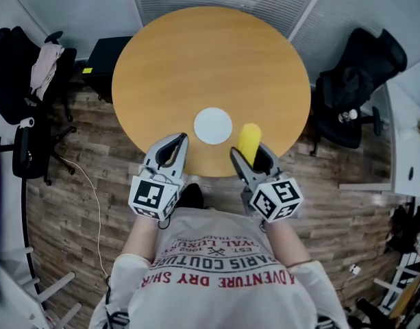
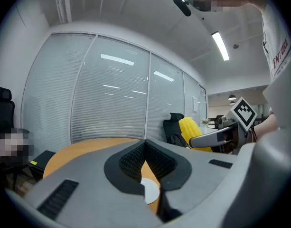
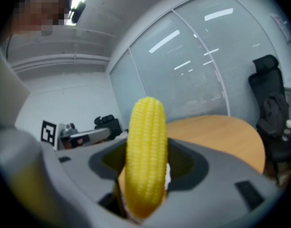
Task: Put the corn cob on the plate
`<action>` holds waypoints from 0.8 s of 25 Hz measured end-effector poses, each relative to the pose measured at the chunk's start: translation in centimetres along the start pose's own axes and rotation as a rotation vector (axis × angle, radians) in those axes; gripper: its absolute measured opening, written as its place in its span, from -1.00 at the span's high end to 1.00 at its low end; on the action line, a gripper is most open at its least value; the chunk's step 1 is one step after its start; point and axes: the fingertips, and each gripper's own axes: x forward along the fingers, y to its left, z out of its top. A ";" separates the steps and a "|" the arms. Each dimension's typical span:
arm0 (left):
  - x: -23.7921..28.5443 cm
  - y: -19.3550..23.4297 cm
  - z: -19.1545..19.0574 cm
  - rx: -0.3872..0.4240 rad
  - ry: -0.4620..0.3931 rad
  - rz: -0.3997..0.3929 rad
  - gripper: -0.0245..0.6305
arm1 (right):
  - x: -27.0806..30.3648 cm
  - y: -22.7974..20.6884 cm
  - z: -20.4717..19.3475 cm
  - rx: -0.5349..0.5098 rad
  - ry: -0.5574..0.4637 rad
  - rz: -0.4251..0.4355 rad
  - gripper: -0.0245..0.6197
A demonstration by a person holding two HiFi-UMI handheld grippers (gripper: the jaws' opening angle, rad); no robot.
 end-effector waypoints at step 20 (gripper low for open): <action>10.5 9.7 -5.1 -0.049 0.103 -0.117 0.83 | 15.0 -8.5 -11.5 0.019 0.409 -0.153 0.10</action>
